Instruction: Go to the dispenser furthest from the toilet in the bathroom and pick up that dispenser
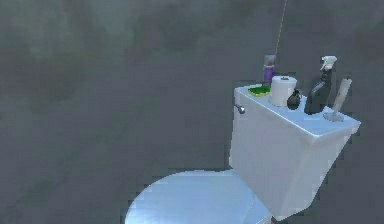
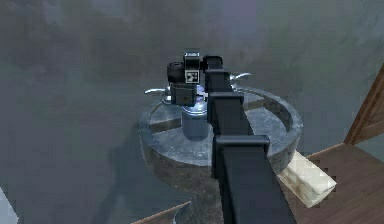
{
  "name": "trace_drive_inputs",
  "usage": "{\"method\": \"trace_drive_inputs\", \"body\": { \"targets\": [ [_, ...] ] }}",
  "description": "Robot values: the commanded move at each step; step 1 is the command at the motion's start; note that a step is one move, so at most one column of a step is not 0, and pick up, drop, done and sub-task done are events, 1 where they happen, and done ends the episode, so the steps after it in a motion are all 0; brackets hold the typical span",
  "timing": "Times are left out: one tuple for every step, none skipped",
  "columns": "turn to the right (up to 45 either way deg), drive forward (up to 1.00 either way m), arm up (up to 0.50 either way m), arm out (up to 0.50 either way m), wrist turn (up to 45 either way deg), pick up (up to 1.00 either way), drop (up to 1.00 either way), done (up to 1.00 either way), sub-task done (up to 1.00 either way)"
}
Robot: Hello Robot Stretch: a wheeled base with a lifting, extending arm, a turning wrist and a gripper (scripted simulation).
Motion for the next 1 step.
{"method": "trace_drive_inputs", "body": {
  "targets": [
    [0.0,0.00,0.00,0.00,0.0,1.00,0.00,0.00,0.00]
  ]
}}
